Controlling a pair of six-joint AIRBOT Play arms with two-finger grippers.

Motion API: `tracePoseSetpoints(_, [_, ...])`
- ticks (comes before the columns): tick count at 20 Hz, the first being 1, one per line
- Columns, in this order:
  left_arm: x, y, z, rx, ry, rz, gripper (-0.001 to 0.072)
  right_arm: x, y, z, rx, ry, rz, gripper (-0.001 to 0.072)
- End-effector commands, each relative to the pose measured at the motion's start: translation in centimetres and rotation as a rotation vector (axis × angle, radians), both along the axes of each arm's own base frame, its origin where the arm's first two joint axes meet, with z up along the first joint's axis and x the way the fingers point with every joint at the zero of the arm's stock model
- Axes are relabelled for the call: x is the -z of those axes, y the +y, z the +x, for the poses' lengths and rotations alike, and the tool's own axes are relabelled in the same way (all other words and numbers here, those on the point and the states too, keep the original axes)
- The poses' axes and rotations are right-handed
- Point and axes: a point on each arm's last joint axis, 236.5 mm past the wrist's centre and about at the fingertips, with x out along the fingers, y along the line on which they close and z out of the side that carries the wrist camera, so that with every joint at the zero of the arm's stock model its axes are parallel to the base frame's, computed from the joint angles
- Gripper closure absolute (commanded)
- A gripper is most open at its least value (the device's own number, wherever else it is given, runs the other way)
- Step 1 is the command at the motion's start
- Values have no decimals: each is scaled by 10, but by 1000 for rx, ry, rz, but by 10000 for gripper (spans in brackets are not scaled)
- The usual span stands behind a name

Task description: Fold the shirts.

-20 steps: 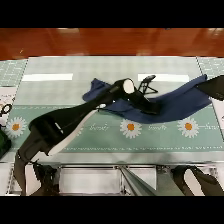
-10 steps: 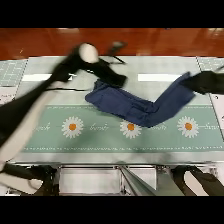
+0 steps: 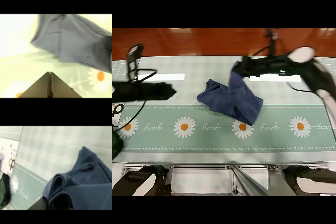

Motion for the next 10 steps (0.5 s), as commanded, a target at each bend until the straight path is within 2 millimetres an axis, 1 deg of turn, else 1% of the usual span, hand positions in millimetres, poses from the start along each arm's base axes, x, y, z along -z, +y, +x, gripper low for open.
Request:
tracePoseSetpoints(1, [9, 32, -20, -120, -21, -10, 684, 43, 63, 23, -43, 54, 35, 688])
tracePoseSetpoints(3, [13, 33, -20, -124, -8, -10, 684, 62, 79, 31, -40, 82, 51, 688])
tracePoseSetpoints(6, [13, 33, -15, -132, -19, -16, 684, 85, 87, 36, -30, 110, 50, 687])
tracePoseSetpoints(7, [12, 34, -12, -138, -29, -18, 685, 90, 88, 35, -35, 110, 45, 687])
tracePoseSetpoints(10, [11, 35, -7, -149, -43, -20, 684, 95, 92, 30, -57, 98, 16, 686])
